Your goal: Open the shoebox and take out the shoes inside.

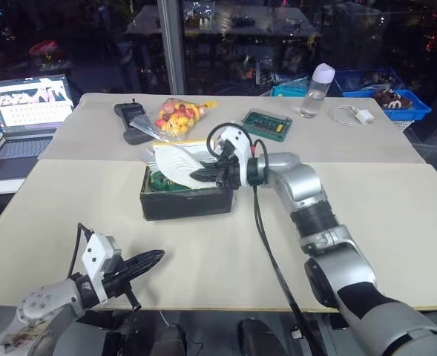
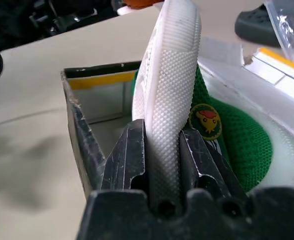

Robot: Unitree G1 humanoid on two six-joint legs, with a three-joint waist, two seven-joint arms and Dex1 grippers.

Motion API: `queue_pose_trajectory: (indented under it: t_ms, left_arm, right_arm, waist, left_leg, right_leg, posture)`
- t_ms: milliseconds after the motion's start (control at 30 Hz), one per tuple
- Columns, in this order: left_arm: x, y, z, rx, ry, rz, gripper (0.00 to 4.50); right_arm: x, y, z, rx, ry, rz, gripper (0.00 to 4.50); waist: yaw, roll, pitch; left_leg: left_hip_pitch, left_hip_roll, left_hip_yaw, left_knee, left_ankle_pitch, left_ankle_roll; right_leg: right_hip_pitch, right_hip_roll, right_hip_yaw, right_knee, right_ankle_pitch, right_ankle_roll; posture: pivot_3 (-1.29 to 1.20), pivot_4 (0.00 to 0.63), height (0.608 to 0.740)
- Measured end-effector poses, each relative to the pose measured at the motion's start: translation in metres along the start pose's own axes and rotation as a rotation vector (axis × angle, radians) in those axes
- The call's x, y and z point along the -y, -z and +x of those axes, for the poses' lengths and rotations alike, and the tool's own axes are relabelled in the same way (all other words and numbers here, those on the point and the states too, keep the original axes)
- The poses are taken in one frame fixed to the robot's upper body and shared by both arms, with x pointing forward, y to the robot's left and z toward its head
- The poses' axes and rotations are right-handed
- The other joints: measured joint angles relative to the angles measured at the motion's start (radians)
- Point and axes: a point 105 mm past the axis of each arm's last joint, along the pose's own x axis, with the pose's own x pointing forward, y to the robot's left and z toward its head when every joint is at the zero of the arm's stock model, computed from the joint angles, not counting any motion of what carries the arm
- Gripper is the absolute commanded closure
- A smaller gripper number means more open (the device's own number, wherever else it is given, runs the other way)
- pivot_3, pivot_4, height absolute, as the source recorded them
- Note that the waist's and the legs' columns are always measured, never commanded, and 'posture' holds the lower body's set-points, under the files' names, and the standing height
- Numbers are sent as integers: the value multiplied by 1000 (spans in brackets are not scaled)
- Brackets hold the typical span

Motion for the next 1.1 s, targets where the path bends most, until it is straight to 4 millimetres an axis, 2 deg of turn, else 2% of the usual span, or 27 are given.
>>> queue_pose_trajectory:
  t_ms: [33, 233, 400, 533, 633, 800, 900, 1000, 1100]
  left_arm:
    - [0, 1, 0, 0, 0, -1, 4500]
    - [-2, 12, -6, -6, -1, 0, 4500]
    - [0, 14, -7, -7, 3, 7, 4500]
    - [0, 13, -7, -4, 8, 11, 4500]
    - [0, 10, -5, 13, 13, 7, 4500]
    - [5, -5, 0, 68, 24, 21, 4500]
    - [7, -14, 4, 92, 27, 25, 4500]
    - [8, -25, 10, 119, 28, 10, 4500]
    - [10, -39, 16, 152, 39, 8, 4500]
  right_arm:
    - [-1, -1, 0, 11, -1, 7, 4115]
    - [-10, -39, -11, 187, -1, 33, 4115]
    - [-5, -48, -17, 256, 49, 126, 4115]
    - [3, -61, -32, 309, 114, 149, 4115]
    - [24, -77, -60, 338, 252, 111, 4115]
    - [65, -89, -137, 237, 607, -126, 4115]
    - [86, -79, -171, 56, 813, -322, 4115]
    - [107, -41, -192, -230, 947, -535, 4115]
    - [118, 4, -193, -527, 956, -778, 4115]
  waist:
    - [-1, 0, 0]
    - [2, 0, 0]
    - [2, 0, 0]
    - [2, 0, 0]
    - [6, 0, 0]
    - [8, 0, 0]
    - [4, 1, 0]
    - [-2, 0, 0]
    - [-3, 1, 0]
  left_leg:
    - [0, 0, 0, 0, 0, 0]
    - [0, 0, 0, 0, 0, 0]
    - [0, 0, 0, 0, 0, 0]
    - [-1, 0, 0, 0, 0, 0]
    - [-3, 0, 0, 0, 0, 0]
    - [-5, 0, 0, 0, 0, 0]
    - [-4, 0, 1, -1, 0, 0]
    - [-4, 0, 1, -1, 0, 0]
    - [-3, -1, 2, 0, 0, 0]
  right_leg:
    - [0, 0, 0, 0, 0, 0]
    - [0, 0, 0, 0, 0, 0]
    - [0, 0, 0, 0, 0, 0]
    - [0, 0, 0, 0, 0, 0]
    - [-1, 0, 0, -1, 0, 0]
    - [-1, -1, 0, -6, 0, 0]
    - [-2, -1, 0, -6, 0, 1]
    - [-1, -1, 1, -5, 0, 1]
    - [-2, -1, 2, -5, 1, 1]
  posture:
    - [0, 150, 715]
    - [0, 150, 715]
    - [0, 150, 715]
    - [0, 150, 715]
    - [0, 150, 715]
    - [0, 150, 715]
    - [0, 150, 715]
    - [0, 150, 715]
    - [0, 150, 715]
